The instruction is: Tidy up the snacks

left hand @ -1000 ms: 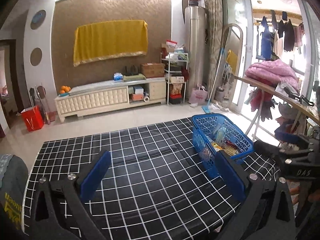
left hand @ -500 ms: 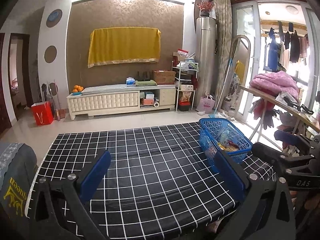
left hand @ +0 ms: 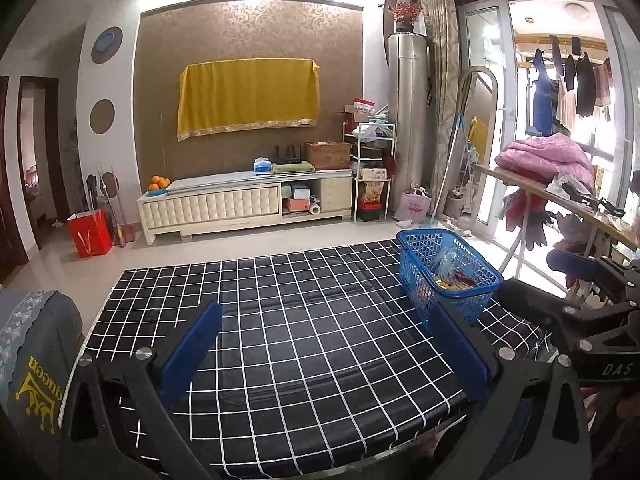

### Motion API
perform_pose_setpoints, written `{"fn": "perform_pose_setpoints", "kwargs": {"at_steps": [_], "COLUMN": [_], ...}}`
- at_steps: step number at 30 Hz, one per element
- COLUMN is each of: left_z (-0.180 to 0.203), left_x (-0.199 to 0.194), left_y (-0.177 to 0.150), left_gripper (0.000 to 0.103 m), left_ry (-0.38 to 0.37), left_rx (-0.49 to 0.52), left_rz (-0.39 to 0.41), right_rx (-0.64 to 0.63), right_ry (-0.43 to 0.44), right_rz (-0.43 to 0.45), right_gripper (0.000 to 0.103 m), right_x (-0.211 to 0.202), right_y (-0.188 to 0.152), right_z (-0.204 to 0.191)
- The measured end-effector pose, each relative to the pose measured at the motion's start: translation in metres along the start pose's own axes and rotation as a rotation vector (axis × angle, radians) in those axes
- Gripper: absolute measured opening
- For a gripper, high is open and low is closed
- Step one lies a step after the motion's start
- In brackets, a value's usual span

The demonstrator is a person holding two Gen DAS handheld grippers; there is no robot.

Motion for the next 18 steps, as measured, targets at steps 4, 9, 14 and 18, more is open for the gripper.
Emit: {"fn": "perform_pose_setpoints", "kwargs": {"at_steps": [4,9,14,18], "left_z": [-0.0012,-0.0004,0.0011,0.002], "left_x": [-0.0022,-0.005,-0.0059,-0.0065], "left_y": [-0.0006,-0.0024,-0.002,-0.0022], "left_gripper": [0.103,0.103,0.103,0.103], "left_ry": [0.002,0.009,0.005,0.004], "left_rx": [0.001,0.007,0.007,0.006], "left_rz": [-0.001,0.0,-0.001,-0.002], "right_rx": [-0.004,-0.013,-0.014,-0.016], "right_ry": [0.002,0.009,0.015,0.012], "right_rz": [0.004,0.008,0.01,0.012], "right_gripper": [0.103,0.103,0.103,0.103], "right_x": [-0.002,-0.0048,-0.007,-0.009], "right_y": [0.0,-0.0018,-0.0025,-0.0025], "right_z": [-0.0009,-0.0047,-0.0057,-0.0055]}}
Point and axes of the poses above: each gripper's, at about its wrist camera, not at the fingertips, and x roughly the way its jaws point, z to its right, y to its top, the point moved 4 cm from there along x, roughly the way its jaws point, and after that the axes turned 1 degree about -y, right-handed, at the moved point
